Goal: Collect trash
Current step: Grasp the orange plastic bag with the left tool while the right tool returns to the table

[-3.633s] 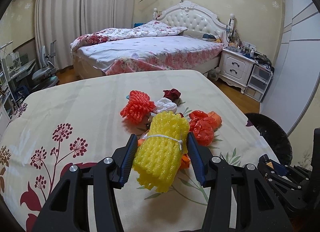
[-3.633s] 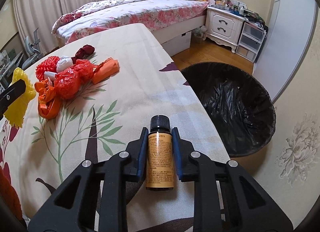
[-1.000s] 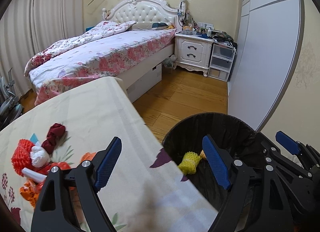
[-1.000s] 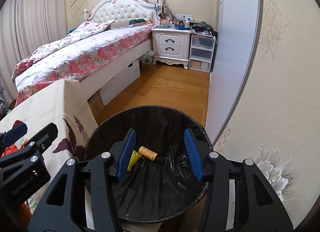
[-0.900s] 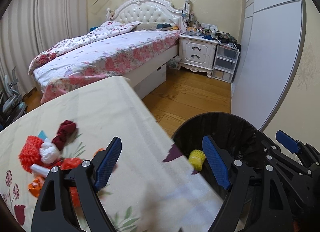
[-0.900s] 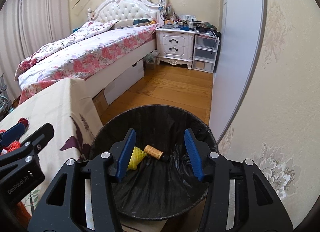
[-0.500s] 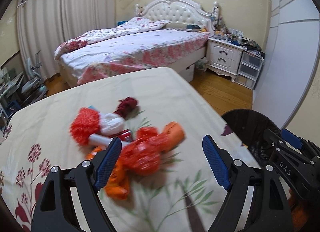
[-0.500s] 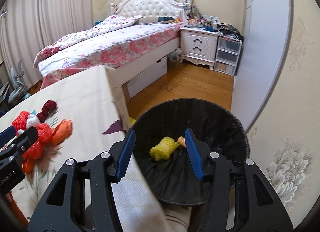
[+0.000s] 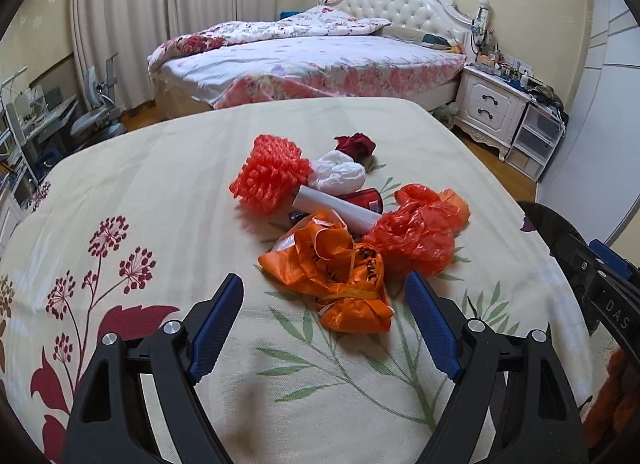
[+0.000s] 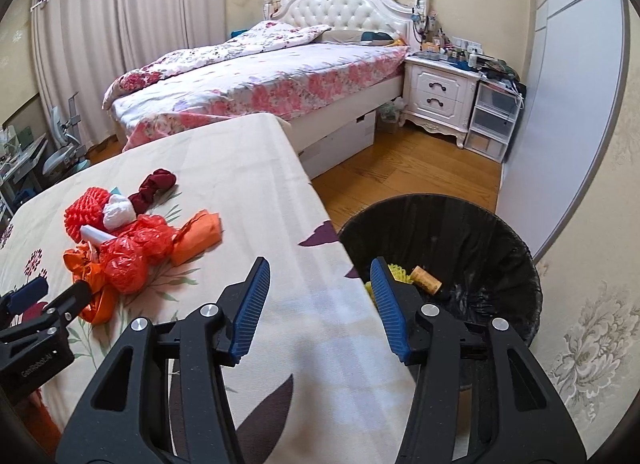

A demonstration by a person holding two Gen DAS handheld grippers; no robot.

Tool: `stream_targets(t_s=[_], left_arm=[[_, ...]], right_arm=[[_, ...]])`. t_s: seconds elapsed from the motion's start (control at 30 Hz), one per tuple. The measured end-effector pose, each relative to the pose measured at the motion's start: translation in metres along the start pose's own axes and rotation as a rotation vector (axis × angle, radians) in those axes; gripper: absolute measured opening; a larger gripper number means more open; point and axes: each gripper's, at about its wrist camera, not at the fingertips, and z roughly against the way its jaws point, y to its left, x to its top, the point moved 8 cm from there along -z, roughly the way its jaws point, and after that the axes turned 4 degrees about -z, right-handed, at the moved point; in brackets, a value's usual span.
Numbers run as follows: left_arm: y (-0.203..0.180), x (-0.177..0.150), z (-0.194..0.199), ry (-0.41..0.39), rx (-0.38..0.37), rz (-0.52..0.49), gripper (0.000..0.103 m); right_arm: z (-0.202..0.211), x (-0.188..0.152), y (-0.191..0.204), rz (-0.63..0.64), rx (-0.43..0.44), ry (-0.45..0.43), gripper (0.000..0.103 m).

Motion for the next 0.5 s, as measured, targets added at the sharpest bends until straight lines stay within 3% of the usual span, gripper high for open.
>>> stream_targets(t_s=[0.2, 0.5], left_arm=[[0.005, 0.001, -0.008, 0.008, -0.001, 0.000, 0.080], [0.005, -0.009, -0.007, 0.008, -0.076, -0.027, 0.041]], right_arm=[[-0.001, -0.003, 0.008, 0.011, 0.011, 0.008, 0.051], [-0.004, -0.004, 0.020, 0.028, 0.030, 0.021, 0.051]])
